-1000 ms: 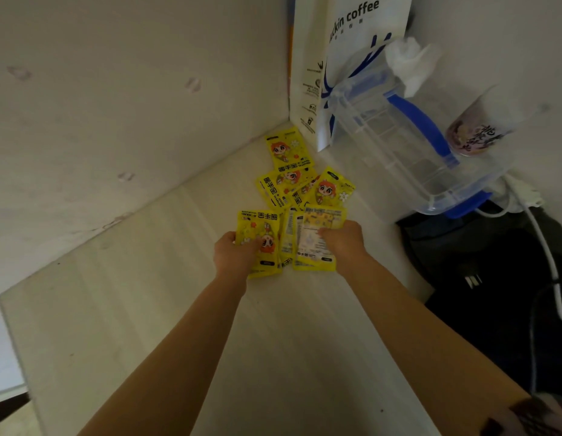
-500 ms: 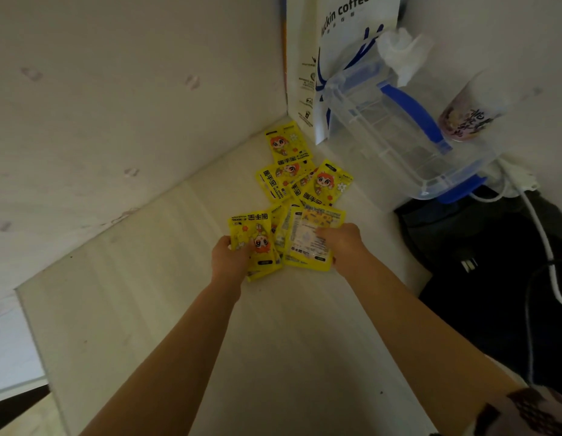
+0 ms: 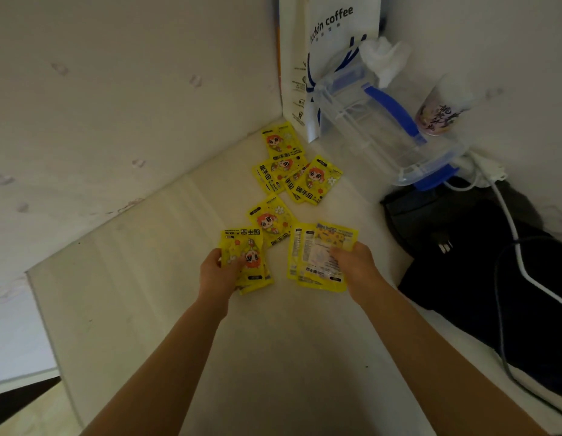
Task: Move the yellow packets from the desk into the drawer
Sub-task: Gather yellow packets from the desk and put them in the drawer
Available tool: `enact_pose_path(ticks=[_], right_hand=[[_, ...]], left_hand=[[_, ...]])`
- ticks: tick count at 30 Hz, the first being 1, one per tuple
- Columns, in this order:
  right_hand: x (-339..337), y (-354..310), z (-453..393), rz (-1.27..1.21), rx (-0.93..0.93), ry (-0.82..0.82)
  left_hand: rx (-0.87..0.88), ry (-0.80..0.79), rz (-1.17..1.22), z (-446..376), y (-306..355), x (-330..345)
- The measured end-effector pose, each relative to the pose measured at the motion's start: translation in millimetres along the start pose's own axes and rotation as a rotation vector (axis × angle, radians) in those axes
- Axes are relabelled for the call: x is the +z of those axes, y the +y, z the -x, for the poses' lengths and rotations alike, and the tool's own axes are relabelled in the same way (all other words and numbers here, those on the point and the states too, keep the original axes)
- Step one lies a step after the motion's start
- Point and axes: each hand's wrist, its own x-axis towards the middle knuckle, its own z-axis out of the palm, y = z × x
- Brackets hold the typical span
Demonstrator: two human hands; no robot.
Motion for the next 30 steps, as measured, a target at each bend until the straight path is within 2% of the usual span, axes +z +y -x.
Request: enact_pose_path(ticks=[9,23,30], right_hand=[[-6,53,72,-0.148,0.009,-0.023],[28,178,204,-0.368,0.041,0.175],[16,234,275,-0.476,0.04,0.305]], left_hand=[[-0.003,-0.173,0.023,52,-26,-27],[0.115,-0.469,-0.169,103,-86,-118],[0.196,-0.586,-0.316,140,-109,-130]])
